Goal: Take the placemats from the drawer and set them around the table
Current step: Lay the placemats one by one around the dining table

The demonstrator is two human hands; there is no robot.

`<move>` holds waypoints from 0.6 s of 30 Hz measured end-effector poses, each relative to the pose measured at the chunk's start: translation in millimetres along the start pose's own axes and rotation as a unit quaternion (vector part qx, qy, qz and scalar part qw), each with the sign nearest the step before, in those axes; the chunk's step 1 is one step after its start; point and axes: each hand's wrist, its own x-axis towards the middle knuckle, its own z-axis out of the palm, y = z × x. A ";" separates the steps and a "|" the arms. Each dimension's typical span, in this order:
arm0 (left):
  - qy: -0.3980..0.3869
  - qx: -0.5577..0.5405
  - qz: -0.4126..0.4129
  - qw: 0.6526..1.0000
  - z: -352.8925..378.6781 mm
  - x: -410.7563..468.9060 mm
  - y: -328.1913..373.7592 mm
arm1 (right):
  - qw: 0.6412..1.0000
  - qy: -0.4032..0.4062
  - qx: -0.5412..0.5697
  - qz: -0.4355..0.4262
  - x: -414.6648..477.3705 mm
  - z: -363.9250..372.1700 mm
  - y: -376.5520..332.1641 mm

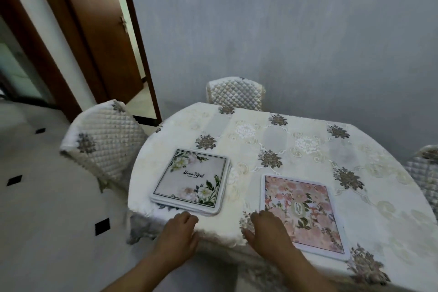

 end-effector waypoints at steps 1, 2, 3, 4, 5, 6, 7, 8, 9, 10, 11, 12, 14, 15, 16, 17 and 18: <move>0.000 0.014 0.006 1.000 -11.8 -11.2 -17.8 | 1.000 -0.001 -0.006 -0.004 1.2 -0.1 -22.8; 0.001 0.026 0.013 1.000 -22.9 -21.4 -34.1 | 1.000 -0.002 -0.013 -0.008 2.8 -0.6 -44.8; 0.001 0.036 0.017 0.999 -33.9 -30.7 -49.8 | 1.000 -0.005 -0.021 -0.012 4.3 -0.9 -66.4; -0.002 0.046 0.022 0.999 -43.0 -35.9 -60.7 | 0.999 -0.010 -0.027 -0.014 6.0 -1.6 -82.0; -0.008 0.057 0.019 0.998 -52.3 -42.0 -73.8 | 0.999 -0.014 -0.033 -0.018 7.9 -1.7 -99.6; -0.015 0.067 0.010 0.998 -60.3 -46.5 -86.1 | 0.999 -0.019 -0.038 -0.023 10.5 -1.5 -115.4; -0.021 0.074 0.000 0.997 -66.2 -48.8 -96.3 | 0.998 -0.022 -0.043 -0.028 12.7 -1.2 -128.1; -0.026 0.080 -0.007 0.996 -70.1 -49.8 -105.9 | 0.998 -0.025 -0.046 -0.031 15.2 -1.1 -138.8; -0.031 0.086 -0.011 0.996 -72.6 -49.3 -112.5 | 0.998 -0.025 -0.049 -0.032 18.2 -1.6 -146.4; -0.033 0.091 -0.011 0.995 -74.3 -47.4 -119.4 | 0.998 -0.025 -0.053 -0.031 22.8 -1.9 -154.0; -0.035 0.094 -0.012 0.995 -74.8 -45.4 -125.5 | 0.998 -0.025 -0.056 -0.029 28.0 -2.4 -160.2; -0.037 0.094 -0.013 0.995 -74.7 -41.5 -131.0 | 0.998 -0.025 -0.057 -0.027 34.8 -2.5 -165.0; -0.040 0.090 -0.012 0.995 -72.0 -32.1 -139.5 | 0.998 -0.020 -0.044 -0.025 48.8 -2.0 -170.7; -0.044 0.090 -0.008 0.995 -69.2 -25.0 -143.9 | 0.999 -0.018 -0.035 -0.023 57.7 -0.2 -171.0; -0.047 0.094 -0.004 0.994 -65.2 -17.5 -148.2 | 0.999 -0.018 -0.028 -0.019 66.9 2.4 -169.7; -0.050 0.100 0.004 0.994 -60.3 -8.4 -152.8 | 0.999 -0.020 -0.025 -0.012 77.1 5.8 -167.3; -0.055 0.104 0.011 0.993 -55.4 1.6 -157.9 | 0.999 -0.026 -0.022 -0.005 88.2 9.9 -164.3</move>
